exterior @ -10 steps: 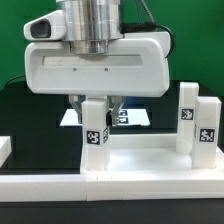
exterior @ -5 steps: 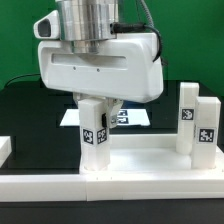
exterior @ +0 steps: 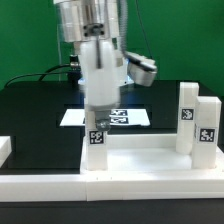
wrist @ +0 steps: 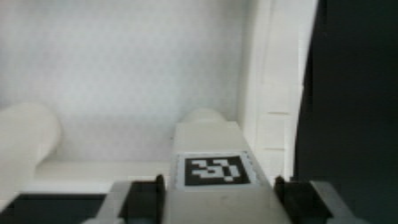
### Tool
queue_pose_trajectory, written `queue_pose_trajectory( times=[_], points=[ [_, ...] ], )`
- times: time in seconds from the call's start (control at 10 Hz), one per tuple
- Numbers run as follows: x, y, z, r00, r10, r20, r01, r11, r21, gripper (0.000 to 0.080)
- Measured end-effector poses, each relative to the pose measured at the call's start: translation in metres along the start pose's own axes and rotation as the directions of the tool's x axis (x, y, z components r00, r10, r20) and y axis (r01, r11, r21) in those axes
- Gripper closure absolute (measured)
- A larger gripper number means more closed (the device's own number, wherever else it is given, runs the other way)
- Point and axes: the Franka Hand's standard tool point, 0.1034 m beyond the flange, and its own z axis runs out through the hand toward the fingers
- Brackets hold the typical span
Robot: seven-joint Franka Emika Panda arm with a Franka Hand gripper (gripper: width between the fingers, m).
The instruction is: Assemble desk
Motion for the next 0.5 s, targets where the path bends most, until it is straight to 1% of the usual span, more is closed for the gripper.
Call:
queue_pose_trajectory(
  times=[0.1,0.3,0.5],
  points=[
    [-0.0008,-0.0008,0.0003,0.996,0.086,0.006,-0.086,0.996,0.011,0.0511],
    [-0.0019,-0.0012,0.0001,0.984,0.179,0.005,-0.179,0.984,0.012,0.0511],
    [-0.0018,-0.0011,0.0002,0.975,0.224,0.005,-0.224,0.974,0.011,0.0508]
  ],
)
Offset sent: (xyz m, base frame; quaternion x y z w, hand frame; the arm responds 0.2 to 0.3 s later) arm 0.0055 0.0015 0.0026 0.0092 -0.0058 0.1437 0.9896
